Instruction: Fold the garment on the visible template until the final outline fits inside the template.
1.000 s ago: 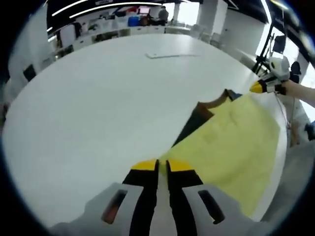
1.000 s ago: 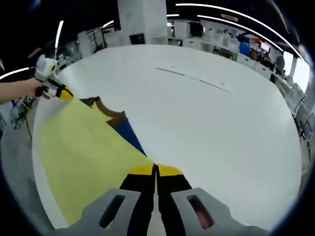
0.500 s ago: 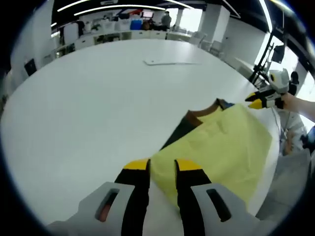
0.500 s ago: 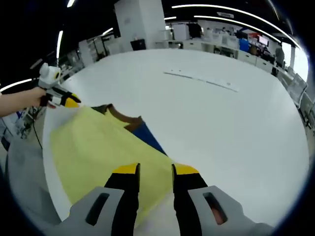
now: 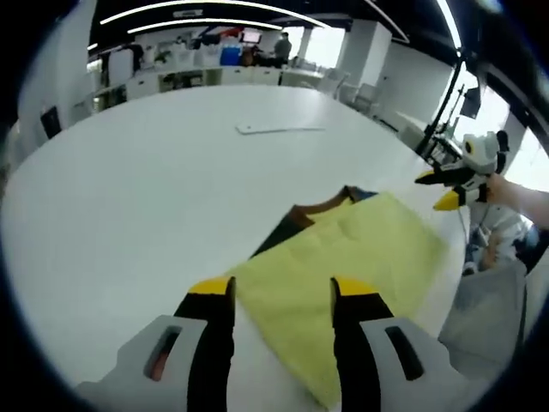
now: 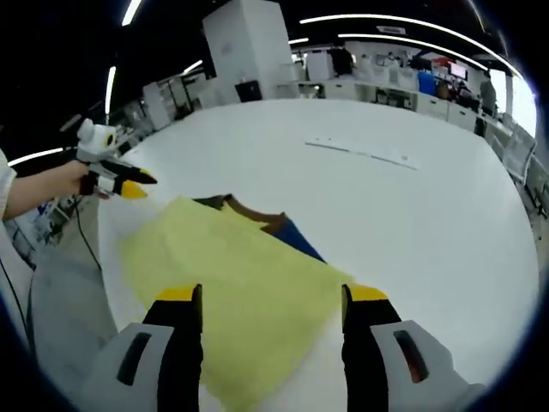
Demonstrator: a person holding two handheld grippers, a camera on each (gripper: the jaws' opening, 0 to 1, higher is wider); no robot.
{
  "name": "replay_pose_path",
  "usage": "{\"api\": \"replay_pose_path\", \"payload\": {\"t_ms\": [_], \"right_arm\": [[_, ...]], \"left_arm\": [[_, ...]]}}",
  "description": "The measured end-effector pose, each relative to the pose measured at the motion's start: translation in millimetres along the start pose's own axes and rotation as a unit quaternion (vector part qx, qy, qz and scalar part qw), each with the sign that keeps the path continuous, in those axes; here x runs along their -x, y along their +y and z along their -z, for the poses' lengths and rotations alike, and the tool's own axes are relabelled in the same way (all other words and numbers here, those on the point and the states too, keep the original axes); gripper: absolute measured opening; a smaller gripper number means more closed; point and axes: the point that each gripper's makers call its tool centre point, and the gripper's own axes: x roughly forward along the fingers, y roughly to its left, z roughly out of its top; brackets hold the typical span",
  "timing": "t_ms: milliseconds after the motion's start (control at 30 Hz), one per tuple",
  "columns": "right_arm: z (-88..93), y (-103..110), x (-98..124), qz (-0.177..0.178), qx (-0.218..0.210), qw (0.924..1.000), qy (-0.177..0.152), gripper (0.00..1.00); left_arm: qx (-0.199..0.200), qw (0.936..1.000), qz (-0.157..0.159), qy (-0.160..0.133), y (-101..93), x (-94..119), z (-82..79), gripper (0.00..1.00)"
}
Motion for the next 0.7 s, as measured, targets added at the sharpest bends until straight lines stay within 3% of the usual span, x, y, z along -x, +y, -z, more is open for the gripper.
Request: {"api": "replay_pose_path", "payload": {"t_ms": [700], "right_arm": [[-4.7,43.3,68.0,-0.011,0.002,0.9988,-0.048,0.96]], "left_arm": [[0.005,0.9986,0.039,-0.036,-49.9,66.2,7.2,0.74]]}}
